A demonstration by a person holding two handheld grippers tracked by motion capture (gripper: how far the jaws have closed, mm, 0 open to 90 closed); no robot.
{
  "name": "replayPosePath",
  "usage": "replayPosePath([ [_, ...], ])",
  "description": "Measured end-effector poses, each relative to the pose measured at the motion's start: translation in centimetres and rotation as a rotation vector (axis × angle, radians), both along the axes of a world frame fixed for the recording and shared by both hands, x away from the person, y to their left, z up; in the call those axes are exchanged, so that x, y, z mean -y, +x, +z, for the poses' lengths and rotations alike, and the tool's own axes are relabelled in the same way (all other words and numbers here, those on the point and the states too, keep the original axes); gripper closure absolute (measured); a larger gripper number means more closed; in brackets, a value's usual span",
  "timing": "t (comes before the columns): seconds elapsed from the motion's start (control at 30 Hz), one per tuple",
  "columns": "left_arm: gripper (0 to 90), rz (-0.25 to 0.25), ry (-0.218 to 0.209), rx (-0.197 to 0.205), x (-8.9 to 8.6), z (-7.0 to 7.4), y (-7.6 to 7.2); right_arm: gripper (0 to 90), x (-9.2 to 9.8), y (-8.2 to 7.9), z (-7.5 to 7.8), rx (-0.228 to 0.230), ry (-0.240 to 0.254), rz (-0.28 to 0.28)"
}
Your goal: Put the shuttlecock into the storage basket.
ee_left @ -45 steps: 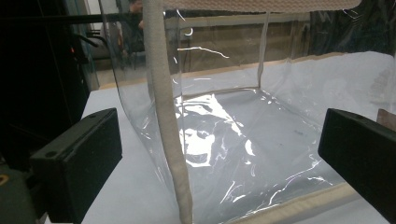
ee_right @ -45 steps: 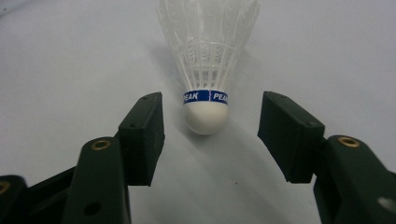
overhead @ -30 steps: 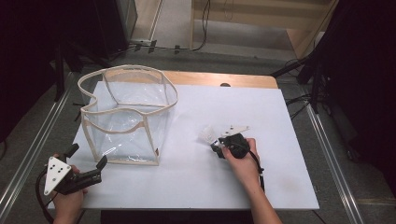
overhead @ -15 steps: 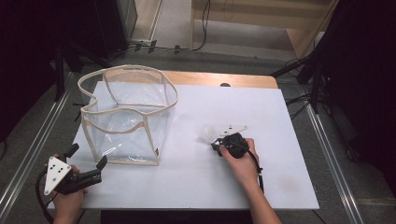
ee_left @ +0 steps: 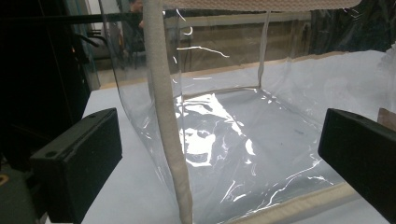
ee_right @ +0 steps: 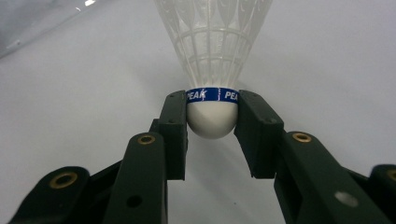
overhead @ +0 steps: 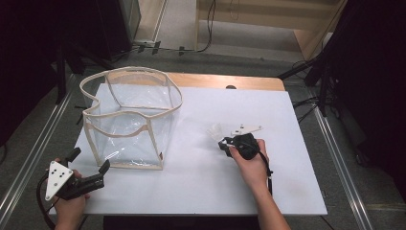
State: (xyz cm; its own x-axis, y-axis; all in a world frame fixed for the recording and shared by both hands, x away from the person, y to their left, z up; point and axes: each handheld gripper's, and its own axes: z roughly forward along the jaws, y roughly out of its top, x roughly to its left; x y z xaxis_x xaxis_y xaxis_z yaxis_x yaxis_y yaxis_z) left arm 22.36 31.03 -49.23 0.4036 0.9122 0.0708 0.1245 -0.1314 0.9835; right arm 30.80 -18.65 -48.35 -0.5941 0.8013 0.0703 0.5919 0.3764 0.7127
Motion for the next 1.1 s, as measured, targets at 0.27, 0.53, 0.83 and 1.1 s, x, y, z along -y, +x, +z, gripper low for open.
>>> replayPosePath([
  [0.27,0.3,0.0,0.003,0.0,0.0,0.0,0.0,62.9,0.2,0.0,1.4,0.029,0.039,0.006],
  [0.53,0.3,0.0,0.003,0.0,0.0,0.0,0.0,62.8,0.0,0.2,2.7,0.047,0.048,0.011],
  [0.83,0.3,0.0,0.001,0.0,0.0,0.0,0.0,62.9,-0.2,0.4,3.8,0.064,0.069,0.011],
  [1.1,0.3,0.0,-0.001,0.0,0.0,0.0,0.0,62.9,-0.5,0.6,4.6,0.076,0.085,0.014],
])
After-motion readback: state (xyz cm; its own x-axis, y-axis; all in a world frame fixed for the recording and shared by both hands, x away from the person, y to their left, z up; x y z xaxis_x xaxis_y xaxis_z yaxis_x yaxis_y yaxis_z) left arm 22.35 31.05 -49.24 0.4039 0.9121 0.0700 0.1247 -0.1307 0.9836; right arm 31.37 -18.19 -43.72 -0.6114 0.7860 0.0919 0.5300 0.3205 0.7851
